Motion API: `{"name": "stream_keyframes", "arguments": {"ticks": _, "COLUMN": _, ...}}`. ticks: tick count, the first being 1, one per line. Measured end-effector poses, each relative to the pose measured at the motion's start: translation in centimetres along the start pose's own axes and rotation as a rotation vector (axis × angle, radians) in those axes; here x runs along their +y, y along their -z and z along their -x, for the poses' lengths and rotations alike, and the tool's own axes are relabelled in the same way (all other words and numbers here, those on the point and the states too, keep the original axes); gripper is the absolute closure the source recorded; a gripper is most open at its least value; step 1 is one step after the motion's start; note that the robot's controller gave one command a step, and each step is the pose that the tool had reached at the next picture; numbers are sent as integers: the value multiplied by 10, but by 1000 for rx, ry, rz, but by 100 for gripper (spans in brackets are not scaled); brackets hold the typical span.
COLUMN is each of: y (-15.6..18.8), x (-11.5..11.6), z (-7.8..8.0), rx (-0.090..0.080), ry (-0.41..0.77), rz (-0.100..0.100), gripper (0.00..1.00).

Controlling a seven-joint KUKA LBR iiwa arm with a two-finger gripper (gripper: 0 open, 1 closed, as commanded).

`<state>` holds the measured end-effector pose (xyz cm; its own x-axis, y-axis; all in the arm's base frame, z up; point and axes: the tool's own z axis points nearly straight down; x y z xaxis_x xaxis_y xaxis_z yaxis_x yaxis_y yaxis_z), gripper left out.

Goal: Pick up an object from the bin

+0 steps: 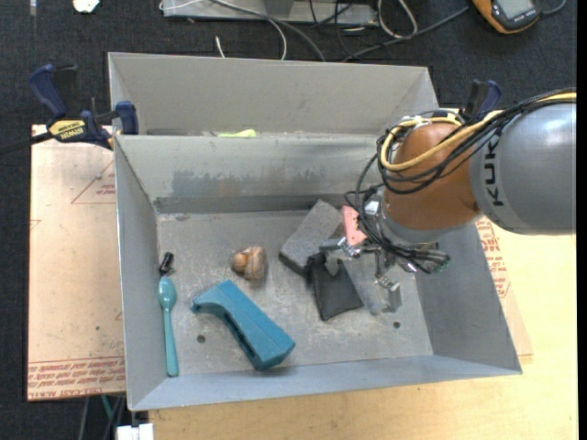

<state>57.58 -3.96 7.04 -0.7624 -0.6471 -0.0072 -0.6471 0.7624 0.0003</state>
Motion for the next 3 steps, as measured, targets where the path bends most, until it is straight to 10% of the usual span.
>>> {"name": "stream_keyframes", "arguments": {"ticks": 1, "y": 0, "x": 17, "z": 39, "rx": -3, "ry": -39, "rz": 0, "gripper": 100}}
{"name": "stream_keyframes", "arguments": {"ticks": 2, "y": 0, "x": 17, "z": 39, "rx": -3, "ry": -39, "rz": 0, "gripper": 100}}
{"name": "stream_keyframes", "arguments": {"ticks": 3, "y": 1, "x": 27, "z": 42, "rx": -6, "ry": 207, "rz": -6, "gripper": 100}}
